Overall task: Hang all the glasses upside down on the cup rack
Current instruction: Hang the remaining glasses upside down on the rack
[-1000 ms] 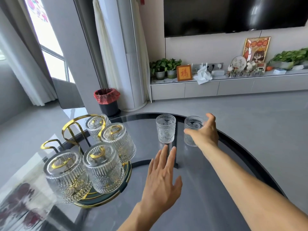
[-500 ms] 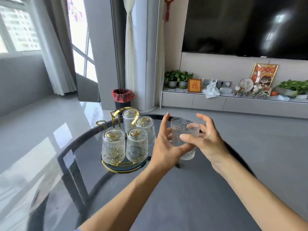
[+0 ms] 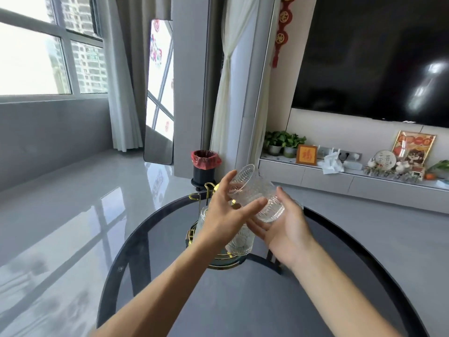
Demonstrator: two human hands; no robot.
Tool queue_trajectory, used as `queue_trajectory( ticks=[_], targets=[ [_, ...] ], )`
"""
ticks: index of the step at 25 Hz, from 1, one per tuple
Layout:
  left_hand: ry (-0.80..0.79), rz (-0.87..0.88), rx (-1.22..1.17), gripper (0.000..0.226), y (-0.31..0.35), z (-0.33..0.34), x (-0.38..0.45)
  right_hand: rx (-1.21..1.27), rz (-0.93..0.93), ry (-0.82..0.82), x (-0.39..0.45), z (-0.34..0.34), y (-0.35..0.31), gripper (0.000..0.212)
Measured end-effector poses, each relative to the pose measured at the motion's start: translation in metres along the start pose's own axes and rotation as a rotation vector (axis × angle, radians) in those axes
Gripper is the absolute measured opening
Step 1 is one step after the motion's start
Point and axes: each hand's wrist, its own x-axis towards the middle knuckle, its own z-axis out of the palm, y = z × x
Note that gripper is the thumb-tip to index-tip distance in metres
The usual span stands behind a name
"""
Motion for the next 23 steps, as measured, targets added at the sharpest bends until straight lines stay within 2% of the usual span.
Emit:
queue_trajectory(
  ticks=[3, 6, 9, 12, 18, 21, 23],
  targets=[
    [-0.100, 0.032, 0.389, 0.092, -0.020, -0.033, 0.007, -0.173, -0.150, 0.136, 0.021, 0.021, -0.017, 0.037],
    [-0.219, 0.094, 0.797, 0.092, -0.044, -0.059, 0.020, -0.514, -0.322, 0.207, 0.042, 0.046, -0.036, 0.060],
    [-0.265, 0.120, 0.805, 0.088, -0.055, -0.065, 0.031, -0.907, -0.523, 0.239, 0.077, 0.073, -0.040, 0.073],
    [-0.220, 0.176, 0.812, 0.088, -0.064, -0.062, 0.030, -1.237, -0.617, 0.261, 0.118, 0.096, -0.033, 0.071],
    [-0.182, 0.247, 0.801, 0.089, -0.072, -0.065, 0.033, -1.693, -0.482, 0.132, 0.167, 0.114, -0.007, 0.060],
    [-0.179, 0.264, 0.773, 0.087, -0.076, -0.066, 0.033, -1.802, -0.357, 0.064, 0.176, 0.110, 0.005, 0.059],
    [-0.180, 0.284, 0.763, 0.087, -0.077, -0.066, 0.033, -1.855, -0.304, 0.039, 0.180, 0.105, 0.010, 0.049]
  ],
)
